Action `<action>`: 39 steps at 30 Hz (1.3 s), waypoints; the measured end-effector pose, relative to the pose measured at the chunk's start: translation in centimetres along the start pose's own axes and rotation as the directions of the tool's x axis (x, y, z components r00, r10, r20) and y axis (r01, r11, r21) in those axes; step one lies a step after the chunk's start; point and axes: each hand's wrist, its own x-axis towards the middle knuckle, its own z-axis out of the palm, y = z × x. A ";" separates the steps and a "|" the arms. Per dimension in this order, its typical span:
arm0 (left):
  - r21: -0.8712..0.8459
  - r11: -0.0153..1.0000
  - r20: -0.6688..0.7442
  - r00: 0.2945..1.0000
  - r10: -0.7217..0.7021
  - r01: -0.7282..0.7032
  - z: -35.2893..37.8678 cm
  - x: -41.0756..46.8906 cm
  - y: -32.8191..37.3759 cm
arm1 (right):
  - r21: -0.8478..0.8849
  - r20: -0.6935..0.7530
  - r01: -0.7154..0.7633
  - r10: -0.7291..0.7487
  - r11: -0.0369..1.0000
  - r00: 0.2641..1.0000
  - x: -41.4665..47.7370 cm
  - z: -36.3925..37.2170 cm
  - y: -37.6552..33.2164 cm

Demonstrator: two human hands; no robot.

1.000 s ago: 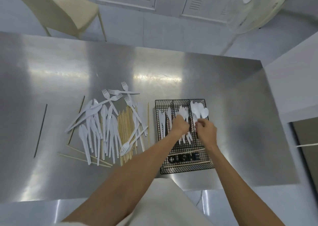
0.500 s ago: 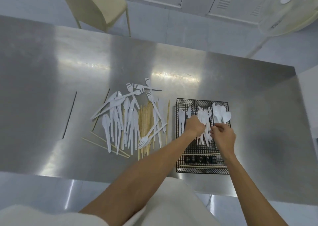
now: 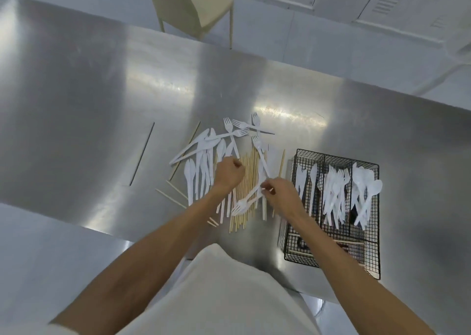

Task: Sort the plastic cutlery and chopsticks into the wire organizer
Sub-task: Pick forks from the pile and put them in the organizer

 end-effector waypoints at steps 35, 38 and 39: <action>0.447 0.868 -0.157 0.936 0.314 -0.216 -3.6 9.7 -0.2 | -0.496 0.487 0.625 -0.403 0.603 0.775 2.9 3.9 -0.9; 0.361 0.905 -0.203 0.929 0.310 -0.223 -3.4 8.5 -0.1 | -0.462 0.497 0.635 -0.413 0.619 0.764 2.7 3.9 -1.2; 0.328 0.918 -0.209 0.930 0.303 -0.225 -3.2 8.2 0.0 | -0.440 0.492 0.629 -0.414 0.641 0.766 2.6 3.8 -1.3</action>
